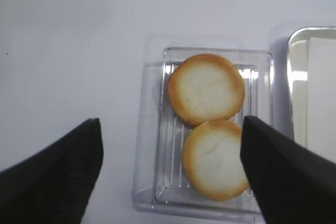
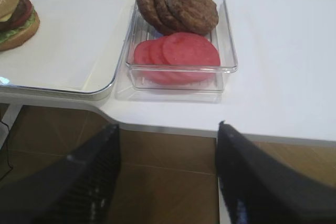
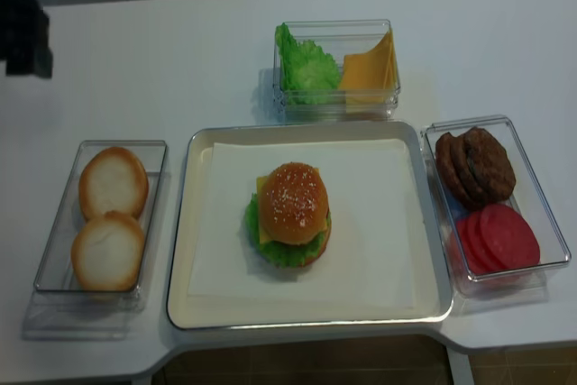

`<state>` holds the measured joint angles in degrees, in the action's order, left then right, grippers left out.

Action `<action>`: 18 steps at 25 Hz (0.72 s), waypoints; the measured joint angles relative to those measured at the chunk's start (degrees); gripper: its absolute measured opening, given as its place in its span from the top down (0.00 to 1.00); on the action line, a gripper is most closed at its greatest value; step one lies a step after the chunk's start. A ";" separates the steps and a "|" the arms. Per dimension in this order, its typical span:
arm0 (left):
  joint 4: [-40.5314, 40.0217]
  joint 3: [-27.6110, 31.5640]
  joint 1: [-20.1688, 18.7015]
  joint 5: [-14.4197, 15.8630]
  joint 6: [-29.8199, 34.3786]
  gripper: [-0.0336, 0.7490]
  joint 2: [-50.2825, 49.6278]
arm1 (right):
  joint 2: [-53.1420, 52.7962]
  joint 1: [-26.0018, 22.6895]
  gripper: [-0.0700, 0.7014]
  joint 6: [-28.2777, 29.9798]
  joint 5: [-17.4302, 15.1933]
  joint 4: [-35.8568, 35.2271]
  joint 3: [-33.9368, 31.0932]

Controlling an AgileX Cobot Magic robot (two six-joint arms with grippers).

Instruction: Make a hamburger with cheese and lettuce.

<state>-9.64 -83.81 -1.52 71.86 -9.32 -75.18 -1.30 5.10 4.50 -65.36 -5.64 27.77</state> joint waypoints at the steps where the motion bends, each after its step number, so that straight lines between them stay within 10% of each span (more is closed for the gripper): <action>1: -0.55 1.64 0.00 0.00 0.10 0.18 1.11 | 0.00 0.00 0.33 0.00 0.00 0.00 0.00; 18: -1.11 30.70 0.09 0.00 -1.25 0.18 29.77 | 0.00 0.00 0.33 0.00 0.00 0.00 0.00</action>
<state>-10.75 -53.11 -1.43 71.86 -10.56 -45.42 -1.30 5.10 4.50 -65.36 -5.64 27.77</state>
